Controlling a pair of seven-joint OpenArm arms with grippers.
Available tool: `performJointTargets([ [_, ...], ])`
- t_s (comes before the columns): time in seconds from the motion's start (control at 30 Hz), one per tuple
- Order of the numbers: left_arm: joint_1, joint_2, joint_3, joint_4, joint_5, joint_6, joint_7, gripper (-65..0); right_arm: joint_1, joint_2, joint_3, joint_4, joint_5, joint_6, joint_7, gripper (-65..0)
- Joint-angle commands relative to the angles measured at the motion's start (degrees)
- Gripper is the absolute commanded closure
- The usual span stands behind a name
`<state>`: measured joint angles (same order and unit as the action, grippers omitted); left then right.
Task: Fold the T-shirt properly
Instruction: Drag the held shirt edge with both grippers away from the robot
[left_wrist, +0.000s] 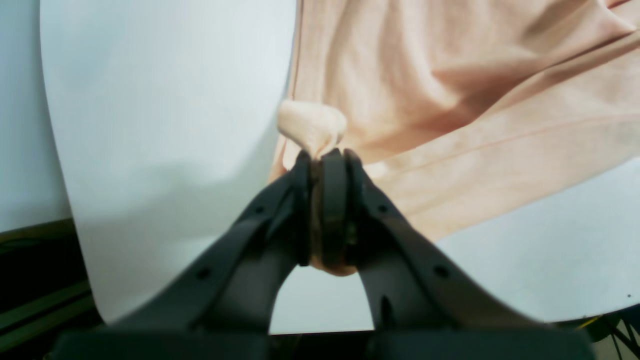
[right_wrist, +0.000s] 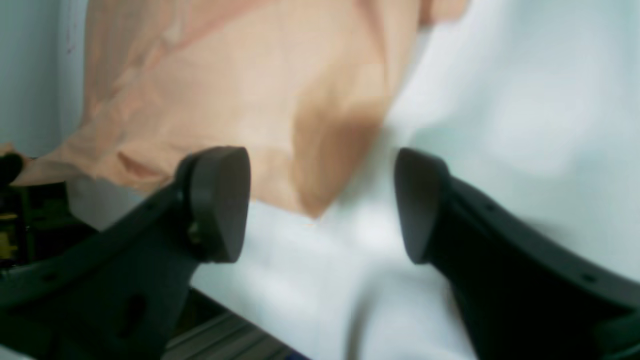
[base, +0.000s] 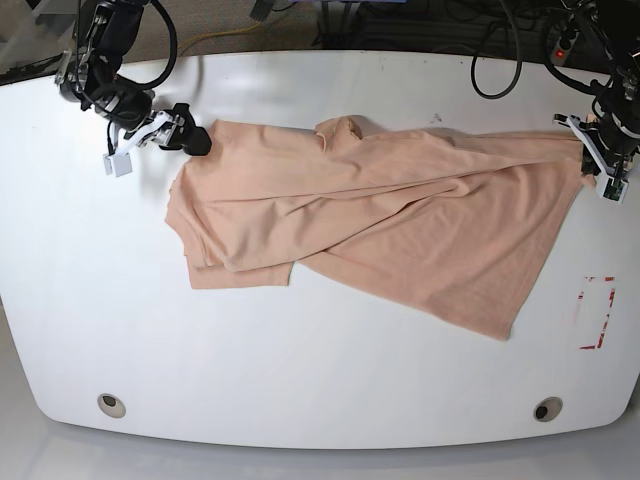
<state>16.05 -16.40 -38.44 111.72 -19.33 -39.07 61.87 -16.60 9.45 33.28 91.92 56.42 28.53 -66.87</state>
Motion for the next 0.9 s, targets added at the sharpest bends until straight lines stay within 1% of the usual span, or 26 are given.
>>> performJointTargets([
  [0.0, -0.45, -0.87, -0.2, 0.85, -0.4, 0.08, -0.9, 0.0, -0.06, -1.23, 0.09, 0.96, 0.24, 0.26, 0.81, -43.3],
  [0.17, -0.45, -1.13, 1.38, 0.85, -0.4, 0.08, -0.9, 0.0, -0.41, -5.37, 0.09, 2.45, -4.42, 0.26, 0.81, -43.1],
  [0.27, -0.45, -1.05, 1.47, 0.85, -0.49, 0.08, -0.9, 0.0, -0.5, -7.21, -0.79, 2.72, -5.04, 0.26, 0.72, -43.1],
  [0.43, -0.45, -0.96, 1.38, 0.94, -0.49, 0.08, -0.9, 0.0, -0.06, -7.48, -2.46, 2.45, -5.13, 0.26, 1.24, -41.9],
  [0.47, -0.45, -0.87, 1.38, 0.94, -0.49, 0.08, -0.9, 0.0, 0.03, -7.48, -2.46, 2.45, -5.13, 0.26, 1.33, -39.8],
  [0.53, -0.45, -0.87, 1.38, 0.94, -0.49, 0.08, -0.9, 0.0, 0.64, -7.39, -2.46, 2.45, -5.13, 0.26, 1.86, -30.3],
  [0.57, -0.45, -0.96, 1.38, 0.94, -0.49, 0.08, -0.9, 0.0, 0.91, -7.21, -2.46, 2.45, -5.13, 0.26, 2.04, -25.2],
  [0.6, -0.45, -1.05, 1.38, 0.94, -0.49, 0.08, -0.9, 0.0, 1.08, -7.12, -2.46, 2.45, -5.13, 0.26, 2.21, -18.7],
  [0.63, -0.45, -1.05, 1.38, 0.94, -0.49, 0.08, -0.9, 0.0, 1.35, -6.86, -2.38, 2.45, -5.21, 0.26, 2.3, -10.8],
  [0.7, -0.54, -1.13, 1.29, 0.94, -0.49, 0.17, -0.9, 0.0, 1.35, -5.8, -2.38, 2.45, -5.21, 0.26, 2.3, -1.6],
  [0.73, -0.98, -1.13, 1.38, 0.94, -0.4, 0.26, -0.9, 0.0, 1.35, -5.37, -2.38, 2.72, -5.13, 0.26, 2.3, 0.0],
  [0.83, -2.12, -1.13, 1.38, 0.76, -0.32, 0.34, -0.9, 0.0, 0.91, -4.75, -2.29, 2.89, -4.86, 0.7, 2.21, 0.0],
  [0.87, -2.3, -1.13, 1.38, 0.76, -0.32, 0.43, -0.9, 0.0, 0.56, -4.05, -2.29, 3.16, -4.78, 0.78, 2.12, 0.0],
])
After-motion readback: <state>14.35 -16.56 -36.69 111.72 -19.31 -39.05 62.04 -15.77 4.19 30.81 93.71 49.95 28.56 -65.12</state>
